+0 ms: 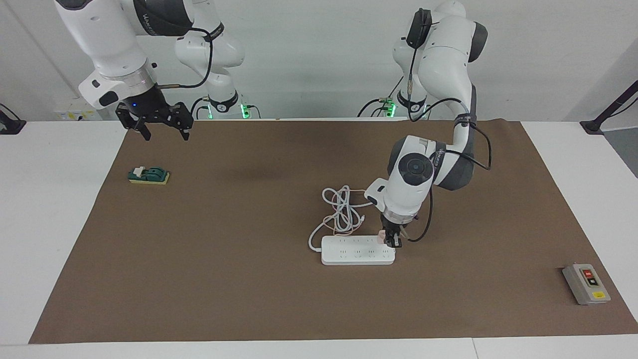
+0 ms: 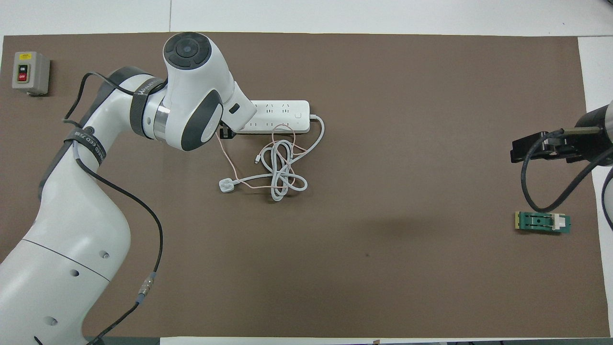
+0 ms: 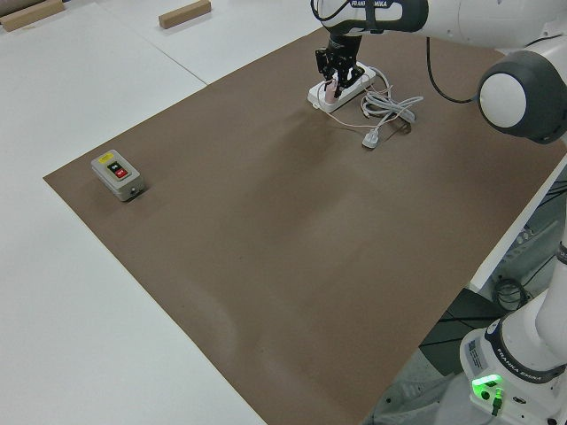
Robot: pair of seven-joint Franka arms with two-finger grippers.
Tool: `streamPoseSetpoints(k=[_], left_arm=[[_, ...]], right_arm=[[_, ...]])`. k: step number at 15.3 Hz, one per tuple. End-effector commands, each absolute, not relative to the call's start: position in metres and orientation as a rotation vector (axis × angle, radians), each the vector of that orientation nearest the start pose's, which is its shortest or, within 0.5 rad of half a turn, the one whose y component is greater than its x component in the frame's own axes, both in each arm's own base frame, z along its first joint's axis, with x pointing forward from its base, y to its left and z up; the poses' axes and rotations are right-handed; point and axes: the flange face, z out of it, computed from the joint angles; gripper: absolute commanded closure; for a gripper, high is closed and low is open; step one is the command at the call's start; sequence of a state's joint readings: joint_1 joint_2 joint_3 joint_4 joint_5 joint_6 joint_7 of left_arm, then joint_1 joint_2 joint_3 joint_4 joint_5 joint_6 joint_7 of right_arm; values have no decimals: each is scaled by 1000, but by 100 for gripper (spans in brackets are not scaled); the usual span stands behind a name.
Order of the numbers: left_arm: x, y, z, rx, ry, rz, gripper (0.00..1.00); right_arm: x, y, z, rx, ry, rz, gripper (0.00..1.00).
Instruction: Plug charger into power strip
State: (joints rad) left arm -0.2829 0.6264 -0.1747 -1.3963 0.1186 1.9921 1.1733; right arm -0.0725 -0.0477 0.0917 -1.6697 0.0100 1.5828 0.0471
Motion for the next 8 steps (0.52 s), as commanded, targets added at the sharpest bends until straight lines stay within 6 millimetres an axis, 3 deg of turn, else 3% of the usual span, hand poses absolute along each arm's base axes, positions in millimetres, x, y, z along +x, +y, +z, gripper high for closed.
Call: streamPoseSetpoints(k=[1, 2, 4, 5, 6, 8], left_arm=[[655, -288, 299, -2096, 2345, -21, 100], [652, -288, 300, -2104, 2336, -22, 100], [651, -286, 305, -2120, 2320, -16, 69], [652, -285, 311, -2128, 2308, -21, 29], [653, -280, 320, -2140, 2296, -24, 0], [653, -267, 349, -2170, 2257, -16, 0]], right_arm=[[533, 9, 607, -3150, 42, 49, 0], [533, 9, 607, -3150, 42, 49, 0], [533, 9, 607, -3150, 42, 49, 0], [533, 9, 607, -3150, 42, 49, 0], [533, 9, 607, -3150, 42, 49, 0], [533, 9, 607, -3150, 42, 49, 0]])
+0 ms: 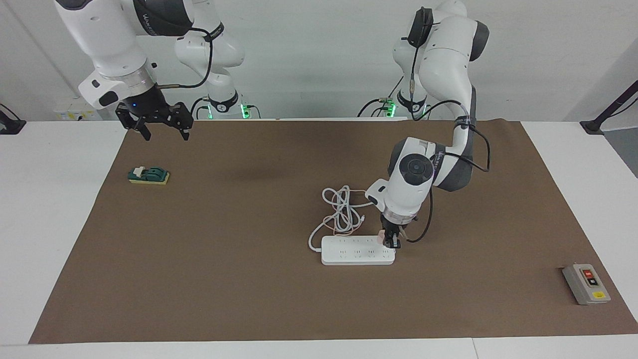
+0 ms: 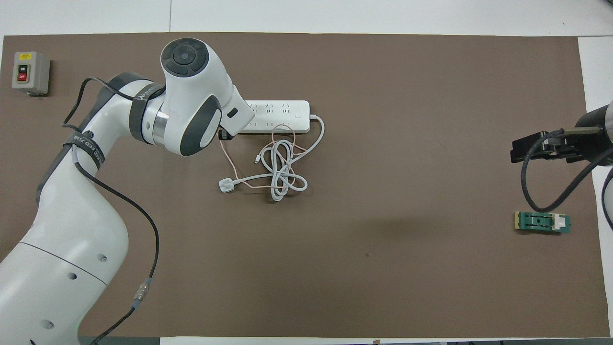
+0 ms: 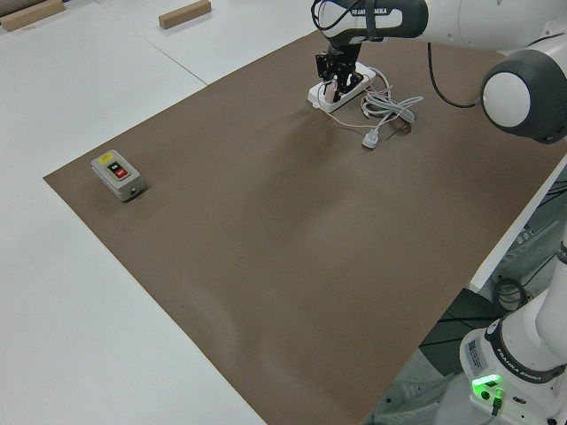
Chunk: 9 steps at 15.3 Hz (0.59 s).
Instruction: Plug charger into power strip
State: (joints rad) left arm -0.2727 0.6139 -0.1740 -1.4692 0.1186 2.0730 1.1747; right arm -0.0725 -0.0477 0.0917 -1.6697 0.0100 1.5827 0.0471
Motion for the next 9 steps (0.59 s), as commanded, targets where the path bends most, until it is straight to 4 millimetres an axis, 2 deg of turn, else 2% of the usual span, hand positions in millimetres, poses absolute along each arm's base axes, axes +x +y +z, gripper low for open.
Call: streamPoseSetpoints(k=[1, 3, 5, 8, 9], left_arm=[[652, -261, 367, -2192, 2226, -29, 0], [647, -249, 406, -2234, 2169, -46, 0], [643, -233, 444, -2362, 2067, -110, 0], [642, -182, 471, -2730, 1797, -108, 0], [640, -165, 485, -2777, 1744, -107, 0]], right_arm=[[533, 8, 607, -3150, 44, 49, 0], [533, 9, 607, -3150, 42, 49, 0], [533, 8, 607, -3150, 44, 49, 0], [533, 9, 607, -3150, 39, 49, 0], [533, 9, 607, -3150, 39, 49, 0]])
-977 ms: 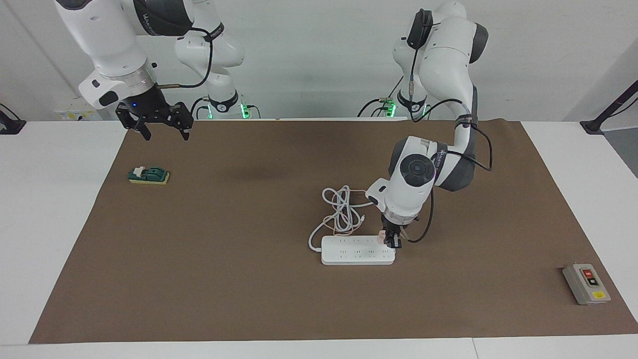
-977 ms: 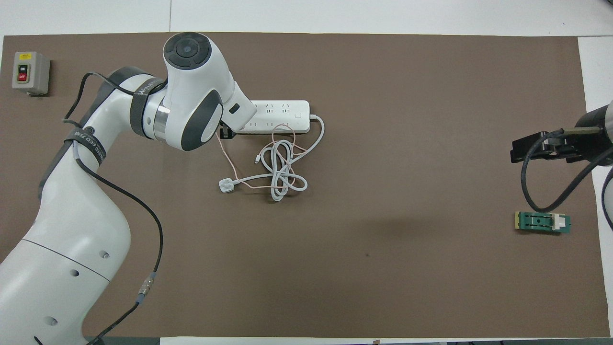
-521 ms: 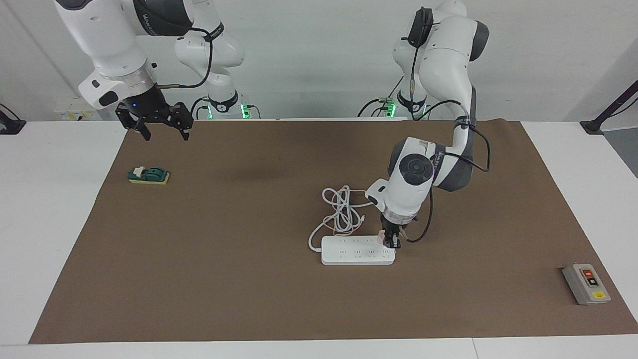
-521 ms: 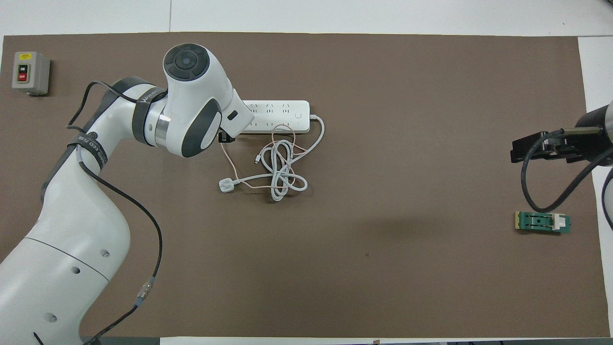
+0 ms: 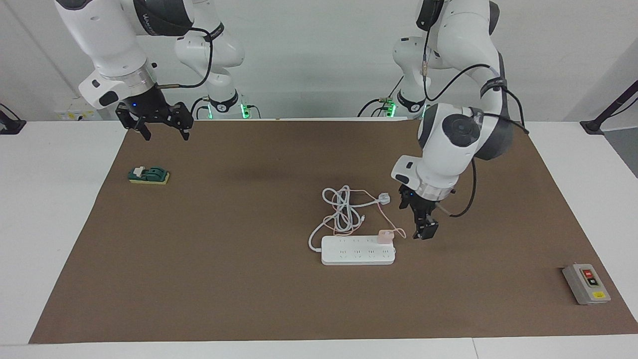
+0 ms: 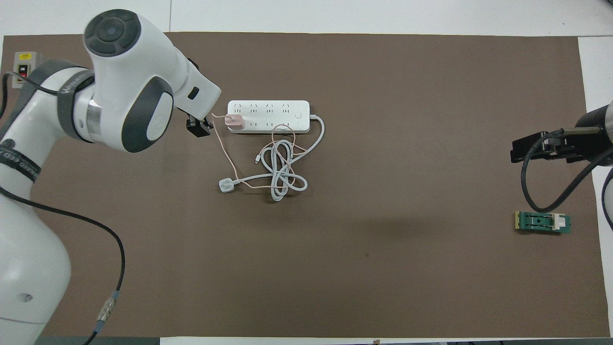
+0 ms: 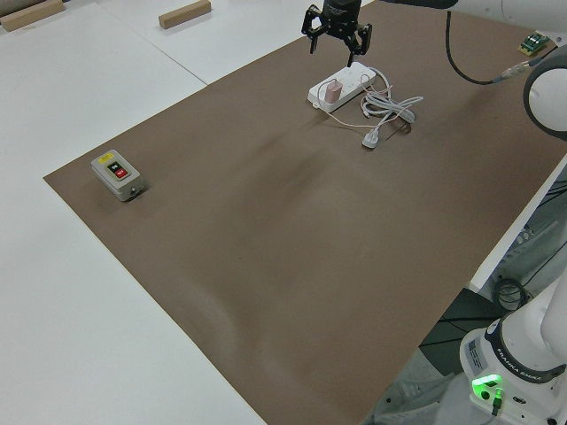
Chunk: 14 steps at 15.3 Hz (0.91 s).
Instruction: Plug charger into power strip
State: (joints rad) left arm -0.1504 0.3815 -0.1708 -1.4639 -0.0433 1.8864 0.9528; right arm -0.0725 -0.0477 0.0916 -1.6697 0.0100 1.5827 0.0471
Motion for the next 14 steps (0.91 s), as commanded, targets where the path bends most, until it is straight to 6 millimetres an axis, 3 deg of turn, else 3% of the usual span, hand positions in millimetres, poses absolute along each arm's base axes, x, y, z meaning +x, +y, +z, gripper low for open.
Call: streamPoseSetpoints(k=[1, 4, 7, 11, 12, 14], left_arm=[[637, -151, 498, -2799, 1706, -96, 0], [615, -115, 549, -2882, 1554, -51, 0], [586, -87, 578, -3060, 1190, 117, 0], [566, -60, 611, -3097, 1002, 113, 0], [564, -56, 615, -3131, 870, 101, 0], [558, -44, 623, -3210, 422, 109, 0]], right_arm=[[533, 9, 607, -3150, 39, 49, 0], [533, 9, 607, -3150, 39, 51, 0], [533, 9, 607, -3150, 37, 49, 0], [533, 8, 607, -3149, 39, 51, 0], [533, 9, 607, -3150, 34, 49, 0], [533, 9, 607, -3150, 34, 49, 0]])
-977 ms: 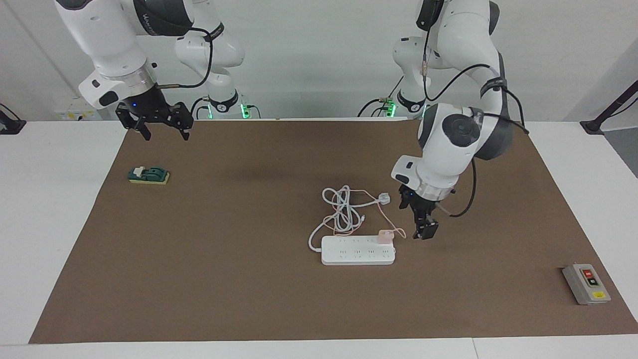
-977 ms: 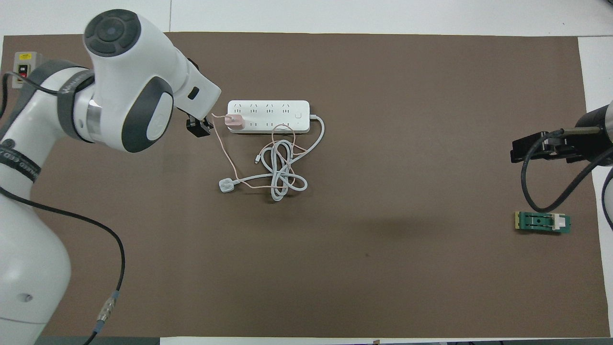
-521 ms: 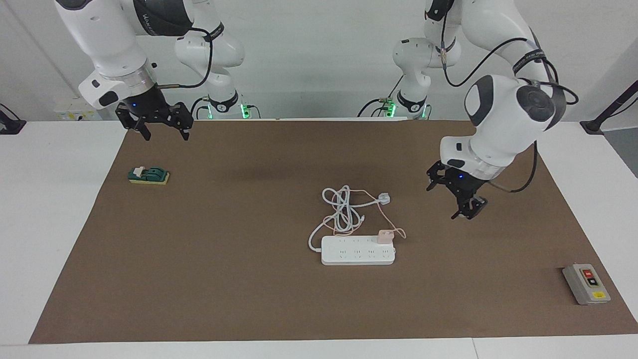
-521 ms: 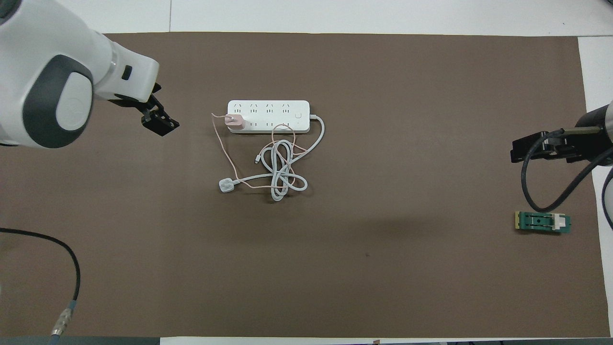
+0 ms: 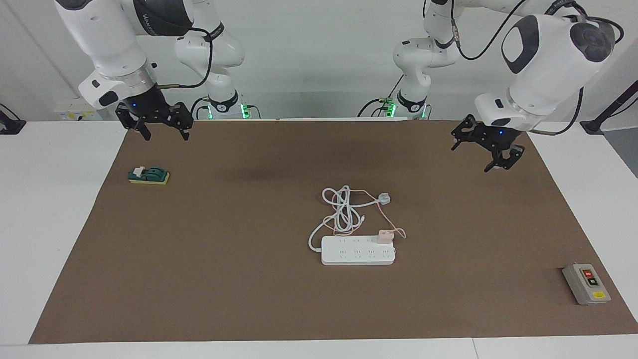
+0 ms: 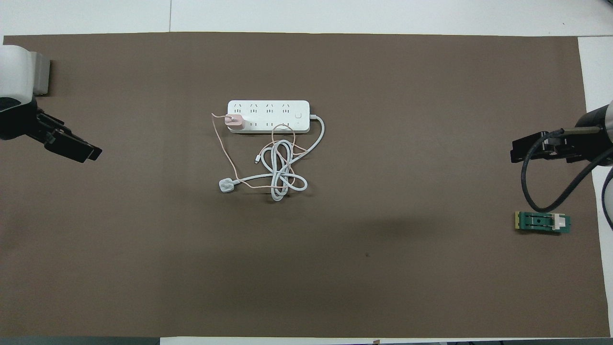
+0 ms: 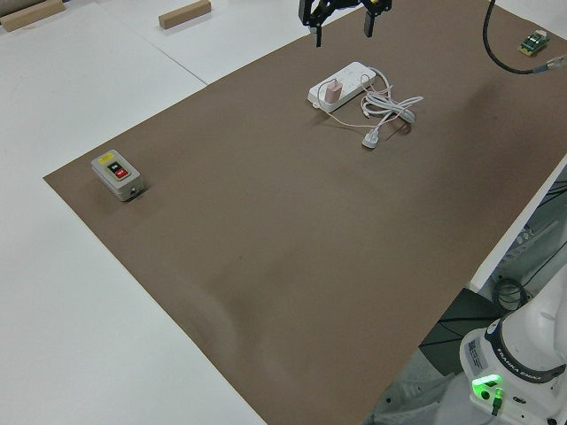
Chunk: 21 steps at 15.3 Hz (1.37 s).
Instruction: Plug charger into power strip
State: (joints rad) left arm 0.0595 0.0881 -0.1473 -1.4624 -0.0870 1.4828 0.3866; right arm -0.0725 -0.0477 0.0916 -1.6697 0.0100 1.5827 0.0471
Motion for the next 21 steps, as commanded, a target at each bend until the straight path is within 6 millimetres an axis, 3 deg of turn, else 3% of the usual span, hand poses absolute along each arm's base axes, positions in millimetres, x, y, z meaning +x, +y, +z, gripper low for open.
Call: streamPoseSetpoints(k=[1, 5, 9, 14, 17, 21], left_arm=[[554, -42, 629, -3222, 256, 99, 0], [542, -32, 621, -3221, 120, 162, 0], [542, -23, 618, -3220, -7, 167, 0], [524, -29, 606, -3079, 39, 227, 0], [530, -35, 603, -3085, 41, 158, 0], [540, -29, 592, -3088, 28, 191, 0]], right_arm=[[533, 9, 607, -3150, 34, 49, 0], [533, 9, 607, -3150, 34, 49, 0], [533, 9, 607, -3150, 34, 49, 0], [533, 9, 607, -3150, 34, 49, 0], [533, 9, 607, -3150, 34, 49, 0], [533, 9, 607, -3150, 34, 49, 0]])
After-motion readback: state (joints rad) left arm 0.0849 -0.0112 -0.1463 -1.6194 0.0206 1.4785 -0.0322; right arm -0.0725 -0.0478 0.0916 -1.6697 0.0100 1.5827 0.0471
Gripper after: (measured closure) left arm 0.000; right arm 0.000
